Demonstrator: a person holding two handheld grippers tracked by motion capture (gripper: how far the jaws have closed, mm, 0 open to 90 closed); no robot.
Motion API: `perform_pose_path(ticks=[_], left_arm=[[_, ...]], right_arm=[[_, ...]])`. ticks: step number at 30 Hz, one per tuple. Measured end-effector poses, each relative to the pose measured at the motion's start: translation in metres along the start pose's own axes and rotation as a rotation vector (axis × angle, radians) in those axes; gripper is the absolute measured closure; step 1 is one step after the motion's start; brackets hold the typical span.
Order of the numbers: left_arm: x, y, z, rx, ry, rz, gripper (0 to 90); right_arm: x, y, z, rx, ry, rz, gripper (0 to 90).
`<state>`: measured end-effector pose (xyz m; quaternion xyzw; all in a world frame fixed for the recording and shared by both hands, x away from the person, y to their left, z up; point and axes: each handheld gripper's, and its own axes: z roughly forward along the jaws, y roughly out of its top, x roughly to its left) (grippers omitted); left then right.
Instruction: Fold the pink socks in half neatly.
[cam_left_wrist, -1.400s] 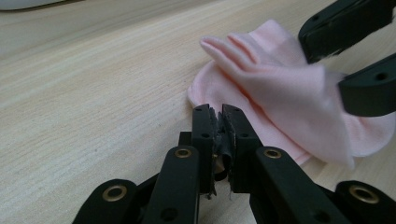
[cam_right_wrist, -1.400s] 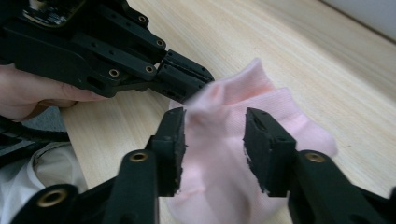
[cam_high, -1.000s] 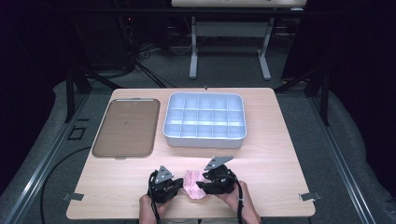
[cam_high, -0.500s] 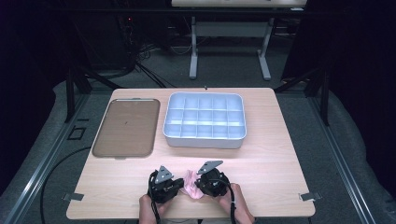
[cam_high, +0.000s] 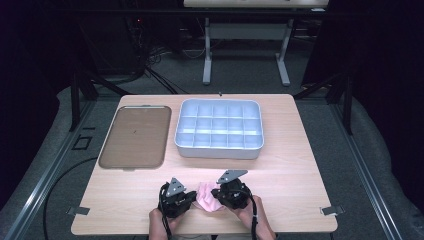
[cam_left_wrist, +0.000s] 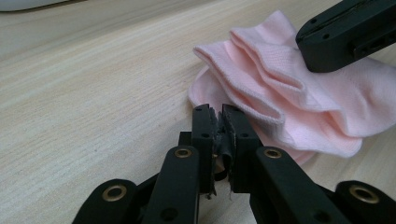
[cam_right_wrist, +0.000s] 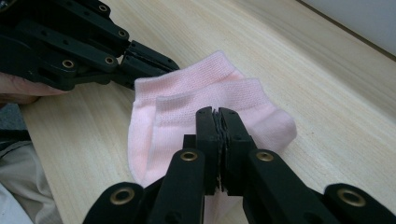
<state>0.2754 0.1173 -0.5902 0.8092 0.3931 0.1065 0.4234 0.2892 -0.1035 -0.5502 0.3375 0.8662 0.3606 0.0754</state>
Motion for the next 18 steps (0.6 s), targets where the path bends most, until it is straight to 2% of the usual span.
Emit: perform_pose_path(ticks=[4, 6, 8, 10, 11, 12, 14, 18], left_arm=[[0.0, 0.0, 0.0, 0.0, 0.0, 0.001, 83.8], [0.0, 0.0, 0.0, 0.0, 0.0, -0.001, 83.8], [0.0, 0.0, 0.0, 0.0, -0.001, -0.001, 83.8], [0.0, 0.0, 0.0, 0.0, -0.001, 0.0, 83.8], [0.0, 0.0, 0.0, 0.001, 0.0, 0.004, 83.8], [0.0, 0.0, 0.0, 0.0, -0.001, 0.0, 83.8], [0.001, 0.0, 0.0, 0.0, -0.002, -0.001, 83.8], [0.001, 0.0, 0.0, 0.001, -0.002, 0.004, 83.8]], right_arm=[[0.0, 0.002, 0.004, 0.037, 0.003, -0.016, 85.9], [0.001, 0.004, 0.008, 0.047, -0.007, -0.023, 77.6], [0.001, 0.006, 0.012, 0.053, -0.009, -0.035, 75.0], [0.0, 0.009, 0.016, 0.075, -0.013, -0.053, 73.1], [-0.001, 0.011, 0.018, 0.107, -0.001, -0.059, 72.8], [-0.001, 0.012, 0.021, 0.12, -0.001, -0.062, 73.3], [-0.003, 0.012, 0.026, 0.136, 0.017, -0.063, 79.7], [-0.003, 0.014, 0.025, 0.13, 0.016, -0.061, 87.9]])
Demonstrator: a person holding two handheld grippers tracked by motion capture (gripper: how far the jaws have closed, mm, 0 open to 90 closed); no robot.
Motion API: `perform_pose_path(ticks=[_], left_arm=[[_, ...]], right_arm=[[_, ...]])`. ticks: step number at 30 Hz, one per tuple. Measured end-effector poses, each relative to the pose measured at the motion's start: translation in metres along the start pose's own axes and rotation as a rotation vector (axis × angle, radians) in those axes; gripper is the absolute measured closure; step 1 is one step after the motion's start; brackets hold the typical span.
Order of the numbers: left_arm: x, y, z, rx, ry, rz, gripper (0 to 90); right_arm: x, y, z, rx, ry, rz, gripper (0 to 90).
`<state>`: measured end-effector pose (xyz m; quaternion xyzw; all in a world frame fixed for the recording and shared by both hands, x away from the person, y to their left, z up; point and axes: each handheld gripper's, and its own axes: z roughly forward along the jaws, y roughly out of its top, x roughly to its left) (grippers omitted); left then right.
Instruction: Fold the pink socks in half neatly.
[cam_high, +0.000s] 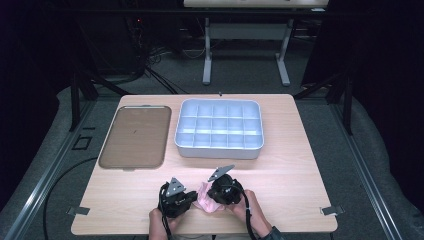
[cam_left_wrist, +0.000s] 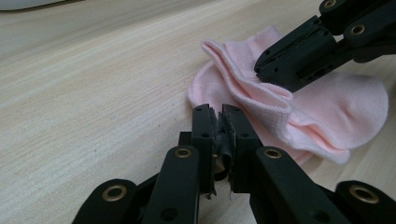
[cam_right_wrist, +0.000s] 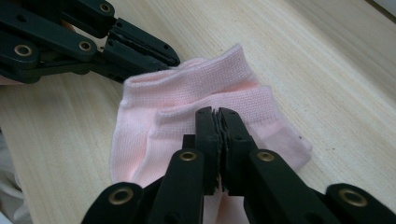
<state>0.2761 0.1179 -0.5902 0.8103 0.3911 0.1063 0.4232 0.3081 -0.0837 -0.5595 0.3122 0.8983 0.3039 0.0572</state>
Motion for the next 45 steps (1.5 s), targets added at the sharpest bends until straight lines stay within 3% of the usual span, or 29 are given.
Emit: perform_pose_path(ticks=[5, 13, 23, 26, 31, 37, 39, 40, 42, 45], left_arm=[[0.0, 0.0, 0.0, 0.0, -0.004, -0.001, 83.8], [-0.001, 0.0, 0.0, 0.001, -0.001, 0.005, 83.7], [0.0, 0.0, 0.0, 0.002, -0.001, 0.007, 83.6], [0.0, 0.0, 0.0, 0.002, -0.001, 0.006, 83.7], [-0.001, 0.0, 0.0, 0.001, 0.0, 0.006, 83.6], [0.0, 0.0, 0.0, 0.0, -0.001, 0.002, 83.7], [0.0, 0.0, 0.0, 0.001, -0.001, 0.004, 83.6], [0.0, 0.0, 0.0, 0.001, -0.001, 0.004, 83.6], [0.0, 0.0, 0.0, 0.0, -0.001, 0.004, 83.6], [0.0, 0.0, 0.0, 0.0, -0.002, 0.003, 83.6]], right_arm=[[0.0, 0.0, -0.006, -0.013, 0.005, 0.001, 88.8], [-0.001, 0.0, -0.023, -0.115, 0.037, 0.031, 89.1], [0.001, 0.006, -0.02, -0.161, 0.078, 0.038, 89.0], [0.002, 0.006, -0.016, -0.158, 0.091, 0.041, 89.0], [0.004, 0.005, -0.001, -0.095, 0.101, 0.022, 88.4], [0.001, 0.004, 0.004, -0.098, 0.108, 0.019, 86.2], [0.0, 0.003, 0.002, -0.106, 0.111, 0.016, 82.0], [-0.002, 0.003, 0.0, -0.117, 0.136, 0.015, 80.0], [-0.008, 0.0, -0.009, -0.173, 0.169, 0.035, 78.3], [-0.017, -0.005, -0.023, -0.203, 0.152, 0.062, 75.8]])
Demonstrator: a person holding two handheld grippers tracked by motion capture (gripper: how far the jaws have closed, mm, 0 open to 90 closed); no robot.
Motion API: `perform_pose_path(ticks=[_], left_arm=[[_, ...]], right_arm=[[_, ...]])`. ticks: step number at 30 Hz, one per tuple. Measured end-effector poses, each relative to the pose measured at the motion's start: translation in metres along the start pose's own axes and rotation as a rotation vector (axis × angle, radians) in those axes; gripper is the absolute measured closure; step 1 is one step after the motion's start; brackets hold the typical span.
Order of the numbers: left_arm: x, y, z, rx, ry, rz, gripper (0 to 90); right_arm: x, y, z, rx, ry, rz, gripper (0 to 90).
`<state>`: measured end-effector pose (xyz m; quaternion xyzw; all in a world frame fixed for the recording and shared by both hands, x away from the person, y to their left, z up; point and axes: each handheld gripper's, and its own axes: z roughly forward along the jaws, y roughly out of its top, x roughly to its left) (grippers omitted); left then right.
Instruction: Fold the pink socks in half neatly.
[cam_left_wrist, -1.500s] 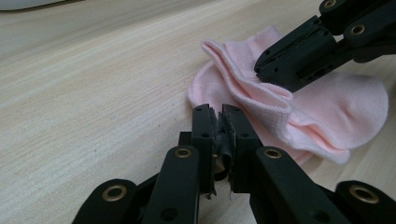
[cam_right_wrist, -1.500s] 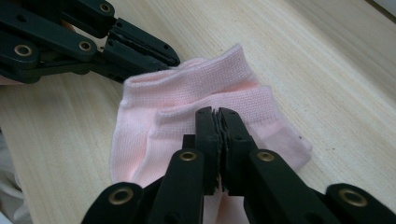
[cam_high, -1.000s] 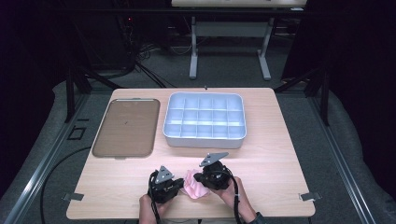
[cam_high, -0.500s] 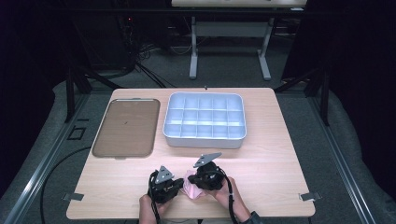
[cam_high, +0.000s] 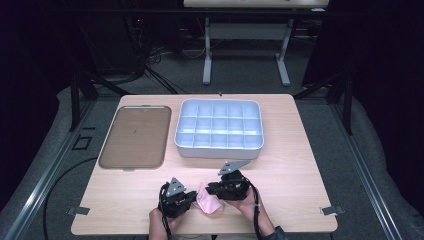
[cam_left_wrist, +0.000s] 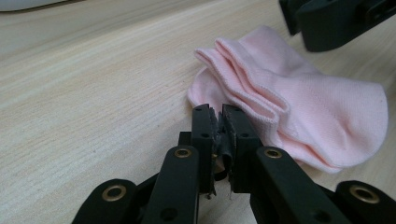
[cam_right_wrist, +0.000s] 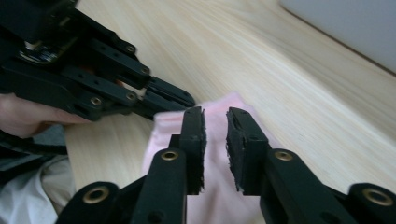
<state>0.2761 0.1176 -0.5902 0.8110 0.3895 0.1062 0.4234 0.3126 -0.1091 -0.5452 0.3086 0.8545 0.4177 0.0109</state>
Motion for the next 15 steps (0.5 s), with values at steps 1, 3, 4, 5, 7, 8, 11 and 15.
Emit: perform_pose_path(ticks=[1, 3, 4, 5, 7, 8, 11, 15], left_arm=[[0.0, 0.0, 0.0, -0.001, -0.001, -0.004, 83.6], [0.0, 0.0, 0.0, 0.0, -0.001, -0.002, 83.6], [0.0, 0.0, 0.0, 0.0, 0.0, 0.001, 83.6], [0.0, 0.0, 0.0, 0.0, 0.0, 0.001, 83.6], [0.0, 0.0, 0.0, 0.002, 0.0, 0.003, 83.6], [0.0, 0.0, 0.0, 0.002, 0.001, 0.004, 83.6], [0.0, 0.0, 0.0, 0.001, 0.0, 0.001, 83.6], [0.0, 0.0, 0.0, 0.001, 0.001, 0.002, 83.6]], right_arm=[[-0.001, -0.001, -0.004, 0.011, -0.019, 0.0, 74.8], [-0.001, -0.003, -0.008, 0.039, -0.065, -0.007, 71.7], [-0.001, -0.005, -0.009, 0.055, -0.079, -0.008, 70.6], [0.0, -0.006, -0.009, 0.062, -0.089, -0.01, 69.4], [0.001, -0.009, -0.007, 0.09, -0.104, -0.017, 63.5], [0.003, -0.01, -0.005, 0.106, -0.107, -0.024, 63.3], [0.005, -0.016, 0.001, 0.136, -0.123, -0.04, 63.2], [0.004, -0.02, 0.003, 0.127, -0.116, -0.042, 72.9]])
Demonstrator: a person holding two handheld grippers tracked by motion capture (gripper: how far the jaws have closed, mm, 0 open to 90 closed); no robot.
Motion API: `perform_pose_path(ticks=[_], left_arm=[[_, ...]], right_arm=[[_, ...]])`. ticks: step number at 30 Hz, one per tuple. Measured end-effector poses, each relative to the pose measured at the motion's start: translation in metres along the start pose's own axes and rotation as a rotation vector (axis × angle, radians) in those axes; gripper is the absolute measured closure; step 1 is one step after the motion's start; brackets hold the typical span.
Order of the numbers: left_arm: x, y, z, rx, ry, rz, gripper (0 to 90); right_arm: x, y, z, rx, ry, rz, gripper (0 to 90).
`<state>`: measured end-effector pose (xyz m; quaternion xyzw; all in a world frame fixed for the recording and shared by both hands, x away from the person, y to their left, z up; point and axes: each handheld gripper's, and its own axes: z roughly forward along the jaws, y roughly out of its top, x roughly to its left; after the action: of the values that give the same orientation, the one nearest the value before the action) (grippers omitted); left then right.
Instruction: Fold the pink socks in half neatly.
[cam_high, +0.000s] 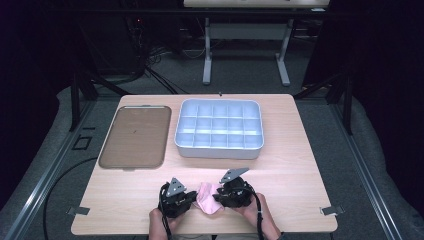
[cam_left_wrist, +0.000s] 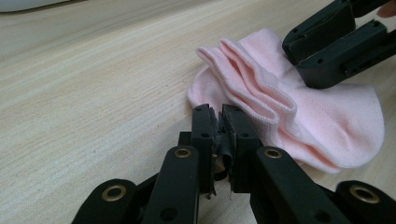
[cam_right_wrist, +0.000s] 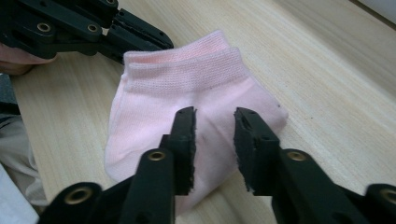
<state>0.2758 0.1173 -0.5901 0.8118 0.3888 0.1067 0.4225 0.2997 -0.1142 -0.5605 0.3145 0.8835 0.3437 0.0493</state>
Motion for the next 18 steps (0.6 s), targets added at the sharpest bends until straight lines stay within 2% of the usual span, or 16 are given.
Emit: perform_pose_path(ticks=[5, 13, 15, 18], left_arm=[[0.0, 0.0, 0.0, 0.0, 0.0, 0.0, 83.6], [-0.001, 0.0, 0.0, 0.0, 0.007, 0.008, 83.6], [0.0, 0.0, 0.0, -0.001, 0.008, 0.008, 83.6], [0.001, 0.0, -0.001, -0.003, 0.005, -0.005, 80.4]], right_arm=[[0.002, -0.002, 0.011, -0.016, 0.031, 0.026, 89.4], [0.008, 0.001, 0.012, -0.064, 0.034, 0.043, 90.0], [0.009, 0.002, 0.015, -0.041, 0.038, 0.04, 90.0], [0.008, 0.002, 0.017, -0.045, 0.037, 0.038, 90.0]])
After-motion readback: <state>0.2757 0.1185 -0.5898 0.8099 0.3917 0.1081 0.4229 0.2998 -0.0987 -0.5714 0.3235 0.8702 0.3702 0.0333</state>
